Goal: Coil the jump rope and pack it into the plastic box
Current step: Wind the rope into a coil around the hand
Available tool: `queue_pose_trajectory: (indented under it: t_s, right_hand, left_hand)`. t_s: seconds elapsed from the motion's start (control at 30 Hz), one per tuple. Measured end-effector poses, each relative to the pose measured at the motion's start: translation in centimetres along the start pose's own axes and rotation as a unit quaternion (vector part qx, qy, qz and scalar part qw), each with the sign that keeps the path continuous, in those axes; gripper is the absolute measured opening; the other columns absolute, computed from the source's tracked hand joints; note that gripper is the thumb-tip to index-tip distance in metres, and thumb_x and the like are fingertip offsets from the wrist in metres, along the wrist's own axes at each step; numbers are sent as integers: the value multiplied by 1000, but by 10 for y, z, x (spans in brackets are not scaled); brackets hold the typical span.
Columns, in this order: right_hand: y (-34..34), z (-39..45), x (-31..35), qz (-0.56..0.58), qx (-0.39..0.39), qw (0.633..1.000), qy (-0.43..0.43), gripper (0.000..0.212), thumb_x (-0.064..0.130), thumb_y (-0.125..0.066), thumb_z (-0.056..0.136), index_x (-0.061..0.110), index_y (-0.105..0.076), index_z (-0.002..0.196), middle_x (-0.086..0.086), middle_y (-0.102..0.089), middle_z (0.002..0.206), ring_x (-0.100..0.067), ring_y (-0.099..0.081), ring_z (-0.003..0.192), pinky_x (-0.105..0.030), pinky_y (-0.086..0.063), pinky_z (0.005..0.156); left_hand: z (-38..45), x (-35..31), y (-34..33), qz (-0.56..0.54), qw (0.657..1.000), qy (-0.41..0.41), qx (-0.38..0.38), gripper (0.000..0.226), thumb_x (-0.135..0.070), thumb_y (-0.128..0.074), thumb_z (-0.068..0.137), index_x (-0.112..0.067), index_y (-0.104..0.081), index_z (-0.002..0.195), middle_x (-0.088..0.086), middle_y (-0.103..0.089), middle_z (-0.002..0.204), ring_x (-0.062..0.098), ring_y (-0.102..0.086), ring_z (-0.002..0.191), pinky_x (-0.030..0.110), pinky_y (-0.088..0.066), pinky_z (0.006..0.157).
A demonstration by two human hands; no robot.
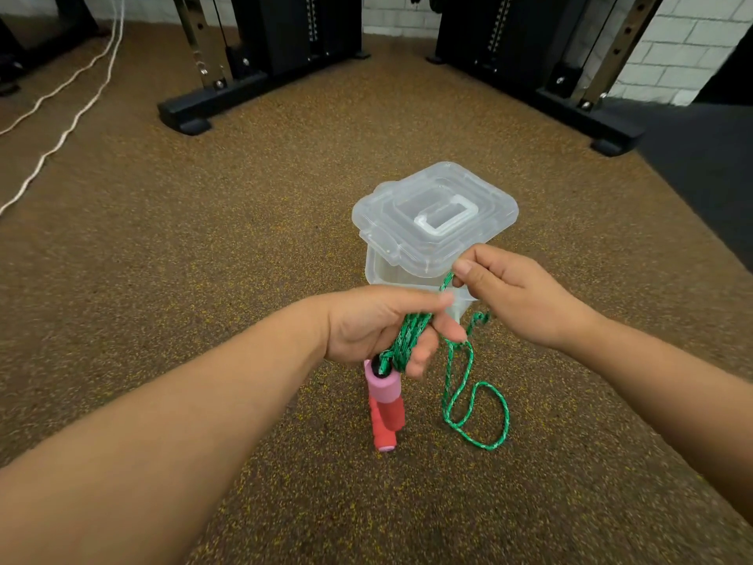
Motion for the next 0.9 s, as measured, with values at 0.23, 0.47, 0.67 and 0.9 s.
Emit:
queue_pose_trajectory:
  t_s: [0.23, 0.47, 0.67, 0.9]
  right_hand:
    - [-17, -1, -18, 229, 23, 964, -133, 30, 35, -43, 96, 15, -60, 81, 2, -46, 47, -17, -48, 51, -25, -43, 59]
    - [-17, -19, -47, 311, 142, 923, -178, 40, 41, -60, 82, 12, -65, 110, -3, -62, 67, -18, -59, 66, -29, -49, 70]
    - [-11, -34, -79, 159, 119, 954, -223, 18, 9, -60, 88, 8, -70, 103, -9, -71, 82, -13, -61, 69, -26, -55, 73]
    - [-21, -46, -96, -130, 34, 966, -220, 12, 33, -68, 84, 27, -73, 93, 3, -69, 58, -7, -57, 41, -20, -50, 47]
  left_hand:
    - [4, -3, 8, -110, 992, -45, -48, 31, -43, -43, 86, -22, -45, 63, -9, -29, 32, 6, -31, 31, 21, -37, 45]
    - [-1, -7, 28, -165, 977, -75, -113, 45, -44, -38, 89, -23, -42, 50, -9, -26, 29, 6, -26, 29, 20, -32, 42]
    - [-6, -11, 34, -170, 971, -90, -142, 44, -42, -34, 95, -24, -38, 55, -9, -27, 30, 6, -26, 30, 20, -33, 43]
    - [-2, -11, 23, -144, 979, -60, -128, 45, -42, -33, 95, -25, -38, 54, -10, -25, 30, 7, -26, 30, 21, -32, 43]
Point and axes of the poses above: each hand's wrist, its own z-axis towards the middle knuckle, its own y-axis out of the back of the hand, x = y × z, the point moved 3 cm from there along z, towards the middle knuckle
